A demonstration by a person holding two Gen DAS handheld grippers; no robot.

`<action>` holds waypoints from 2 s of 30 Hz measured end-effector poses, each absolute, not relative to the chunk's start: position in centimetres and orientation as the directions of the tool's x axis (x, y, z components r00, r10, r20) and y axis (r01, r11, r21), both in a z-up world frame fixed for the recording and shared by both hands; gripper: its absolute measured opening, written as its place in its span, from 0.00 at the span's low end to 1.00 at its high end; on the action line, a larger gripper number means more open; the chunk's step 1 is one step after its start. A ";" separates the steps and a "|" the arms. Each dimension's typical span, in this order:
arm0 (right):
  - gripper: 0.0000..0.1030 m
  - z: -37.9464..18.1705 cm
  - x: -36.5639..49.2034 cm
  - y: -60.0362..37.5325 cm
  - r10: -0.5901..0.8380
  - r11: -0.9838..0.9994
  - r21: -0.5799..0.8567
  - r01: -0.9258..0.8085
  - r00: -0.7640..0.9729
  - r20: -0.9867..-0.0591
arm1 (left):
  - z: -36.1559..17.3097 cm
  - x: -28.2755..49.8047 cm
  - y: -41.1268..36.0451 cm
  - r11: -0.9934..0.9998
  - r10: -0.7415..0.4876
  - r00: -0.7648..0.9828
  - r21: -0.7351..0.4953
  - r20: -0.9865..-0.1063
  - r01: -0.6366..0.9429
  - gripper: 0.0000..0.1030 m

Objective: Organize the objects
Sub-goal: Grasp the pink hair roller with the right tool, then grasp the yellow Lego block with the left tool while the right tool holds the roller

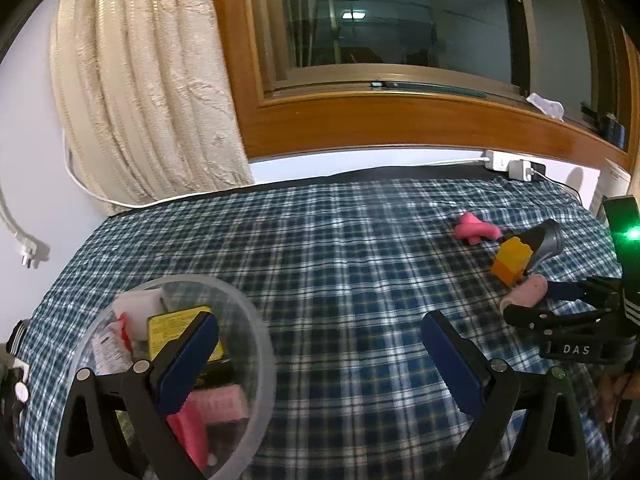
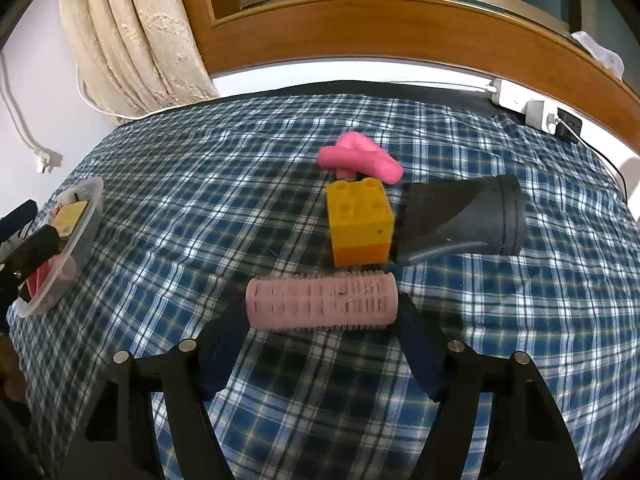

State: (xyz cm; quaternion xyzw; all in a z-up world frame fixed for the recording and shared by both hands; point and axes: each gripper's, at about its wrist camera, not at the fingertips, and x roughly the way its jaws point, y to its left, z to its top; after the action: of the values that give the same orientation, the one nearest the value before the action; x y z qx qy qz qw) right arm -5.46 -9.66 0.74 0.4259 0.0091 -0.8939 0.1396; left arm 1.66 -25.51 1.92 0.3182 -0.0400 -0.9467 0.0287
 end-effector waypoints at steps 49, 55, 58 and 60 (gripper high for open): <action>0.70 1.7 -3.1 -1.5 -0.181 -0.983 0.123 0.133 -0.657 -0.732 | -2.7 -11.1 -10.2 -0.953 0.228 -0.605 -0.048 -0.763 -0.299 0.72; 0.70 1.8 -3.1 -1.5 -0.173 -0.985 0.116 0.130 -0.662 -0.729 | -3.2 -11.3 -10.4 -0.946 0.249 -0.581 -0.065 -0.775 -0.318 0.45; 0.70 2.0 -3.0 -1.3 -0.169 -0.986 0.115 0.124 -0.670 -0.723 | -3.0 -11.0 -10.6 -0.945 0.246 -0.589 -0.056 -0.770 -0.322 0.45; 0.70 2.1 -2.9 -1.2 -0.174 -0.985 0.122 0.124 -0.675 -0.717 | -2.7 -10.6 -10.6 -0.945 0.239 -0.601 -0.042 -0.762 -0.323 0.45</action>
State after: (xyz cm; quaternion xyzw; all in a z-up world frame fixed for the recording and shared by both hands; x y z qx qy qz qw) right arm -2.93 -1.20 2.14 0.3946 -0.0317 -0.9147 0.0815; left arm -10.56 -10.62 -2.73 0.4178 -0.0503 -0.8934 -0.1573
